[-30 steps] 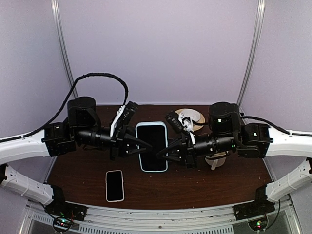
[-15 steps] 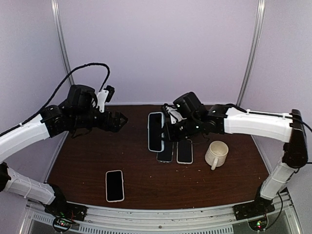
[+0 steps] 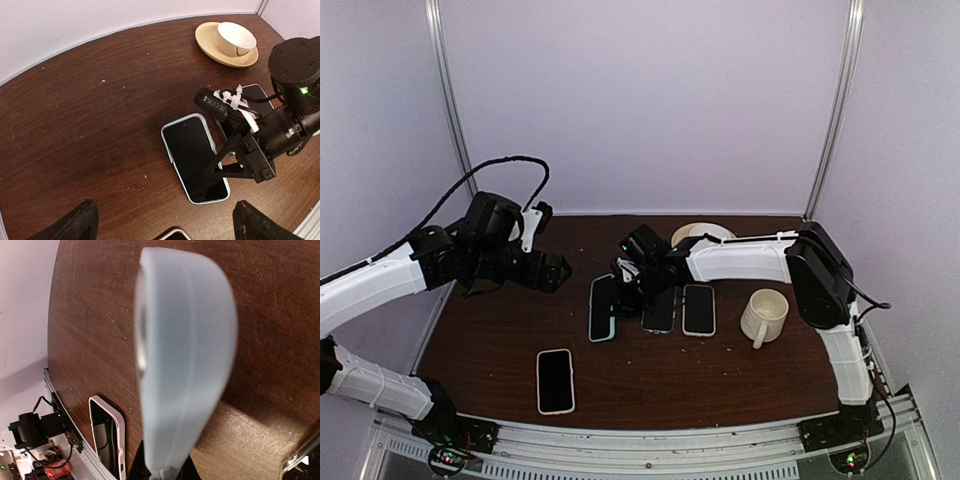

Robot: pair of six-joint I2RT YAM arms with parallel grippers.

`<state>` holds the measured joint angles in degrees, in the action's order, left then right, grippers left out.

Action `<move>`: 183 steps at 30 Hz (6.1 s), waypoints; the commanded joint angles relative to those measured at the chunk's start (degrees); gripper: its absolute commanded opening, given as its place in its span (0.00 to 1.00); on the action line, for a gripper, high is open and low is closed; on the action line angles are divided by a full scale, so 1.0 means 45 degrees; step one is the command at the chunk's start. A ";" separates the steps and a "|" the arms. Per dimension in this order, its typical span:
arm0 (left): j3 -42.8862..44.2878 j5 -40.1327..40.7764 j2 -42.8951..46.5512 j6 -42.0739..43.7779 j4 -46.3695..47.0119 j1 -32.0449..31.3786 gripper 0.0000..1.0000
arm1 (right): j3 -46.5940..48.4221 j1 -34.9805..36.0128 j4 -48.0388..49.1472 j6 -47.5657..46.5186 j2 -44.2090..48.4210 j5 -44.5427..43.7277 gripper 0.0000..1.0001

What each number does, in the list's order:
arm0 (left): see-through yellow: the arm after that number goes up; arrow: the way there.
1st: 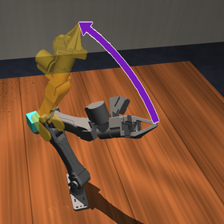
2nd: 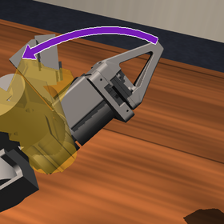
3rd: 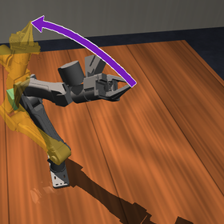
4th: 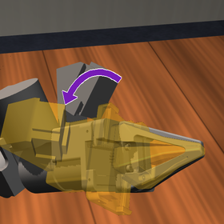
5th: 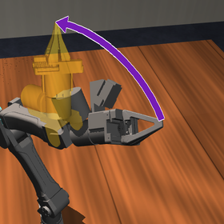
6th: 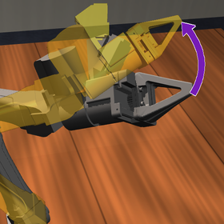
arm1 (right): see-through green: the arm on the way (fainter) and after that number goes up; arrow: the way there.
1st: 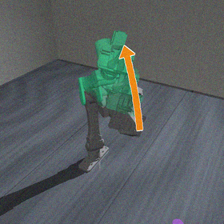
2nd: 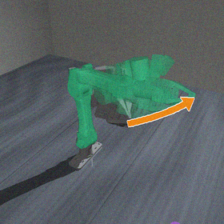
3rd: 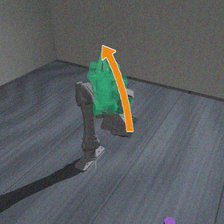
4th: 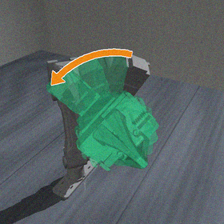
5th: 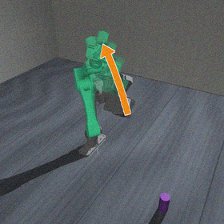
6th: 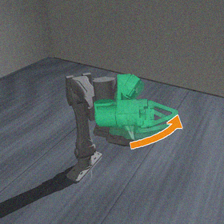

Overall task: Put the phone into the phone case
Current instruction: Place the phone with the phone case at the center of the board, then pick up the phone with the phone case from the center of the board, then place the phone with the phone case at the center of the board, then reset both arms

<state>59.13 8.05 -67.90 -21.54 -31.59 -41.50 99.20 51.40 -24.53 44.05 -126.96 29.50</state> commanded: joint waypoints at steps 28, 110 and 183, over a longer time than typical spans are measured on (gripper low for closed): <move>-0.1152 0.0319 -0.0431 -0.2884 -0.2012 -0.0029 0.97 | 0.0908 -0.0723 -0.1377 -0.0309 -0.0303 -0.2108 0.47; -0.1009 0.3420 -0.4012 -0.7934 -0.3566 -0.2483 0.68 | -0.3986 0.1923 -0.4294 -0.2989 0.6631 -0.7817 0.99; -0.6555 0.4724 0.2629 0.3664 0.8877 0.3342 0.98 | -1.5798 -0.6617 0.2321 -0.6058 2.1014 -1.1403 0.99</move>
<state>31.75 25.71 -56.49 -8.67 -2.31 -27.03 31.57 22.00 -20.34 14.15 -34.74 -17.45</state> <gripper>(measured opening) 0.975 0.995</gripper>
